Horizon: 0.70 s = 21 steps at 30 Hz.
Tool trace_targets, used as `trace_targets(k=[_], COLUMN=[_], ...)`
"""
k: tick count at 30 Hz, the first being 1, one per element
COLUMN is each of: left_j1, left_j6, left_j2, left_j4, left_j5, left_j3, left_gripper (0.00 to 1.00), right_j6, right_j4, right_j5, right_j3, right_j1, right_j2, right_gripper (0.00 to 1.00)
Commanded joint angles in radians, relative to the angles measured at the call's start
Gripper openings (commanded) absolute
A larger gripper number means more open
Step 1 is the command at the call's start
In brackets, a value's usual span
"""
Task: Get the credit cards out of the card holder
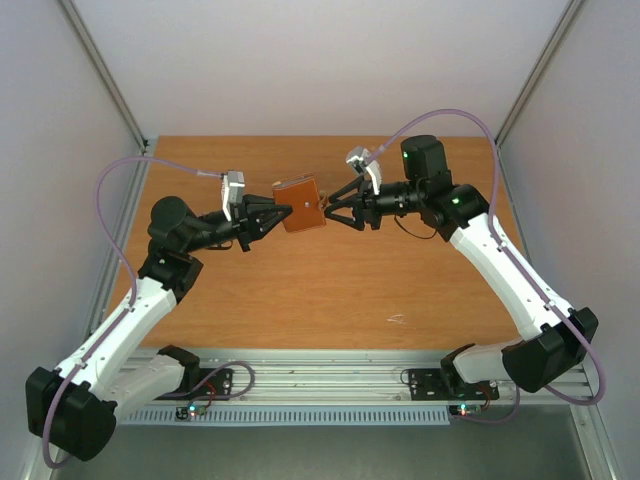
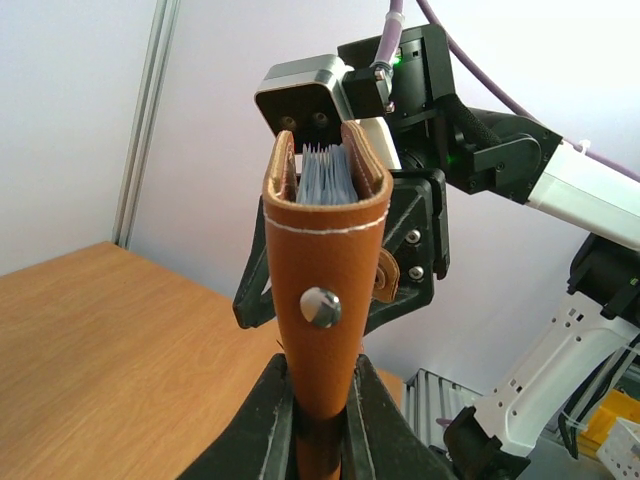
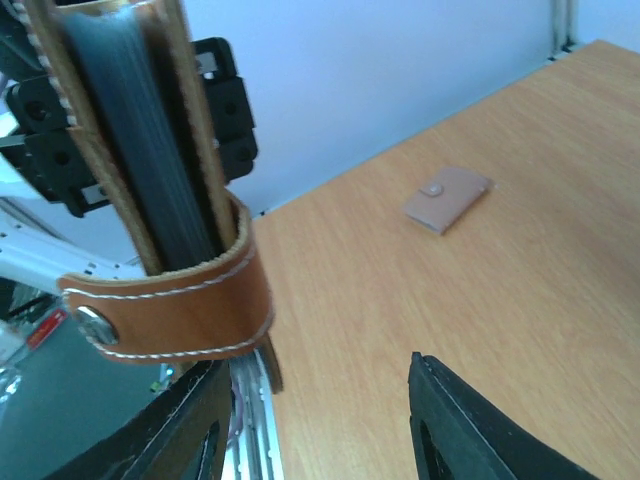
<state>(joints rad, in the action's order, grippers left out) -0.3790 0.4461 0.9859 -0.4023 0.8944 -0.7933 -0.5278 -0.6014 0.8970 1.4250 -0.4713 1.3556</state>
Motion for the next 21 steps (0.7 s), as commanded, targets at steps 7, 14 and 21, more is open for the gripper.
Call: trace_targets(k=[7, 14, 21], left_j1=[-0.001, -0.001, -0.001], left_j6=[0.011, 0.02, 0.0], left_j2=[0.004, 0.007, -0.007], left_j4=[-0.072, -0.074, -0.006], left_j5=[0.037, 0.053, -0.051], left_j3=[-0.04, -0.037, -0.023], left_gripper=[0.0, 0.0, 0.35], right_j6=[0.023, 0.014, 0.08], right_j4=[0.013, 0.021, 0.075], right_j5=[0.115, 0.191, 0.121], right_j3=[0.083, 0.123, 0.088], right_j1=[-0.059, -0.103, -0.102], right_j2=[0.054, 0.072, 0.032], right_gripper=[0.64, 0.69, 0.08])
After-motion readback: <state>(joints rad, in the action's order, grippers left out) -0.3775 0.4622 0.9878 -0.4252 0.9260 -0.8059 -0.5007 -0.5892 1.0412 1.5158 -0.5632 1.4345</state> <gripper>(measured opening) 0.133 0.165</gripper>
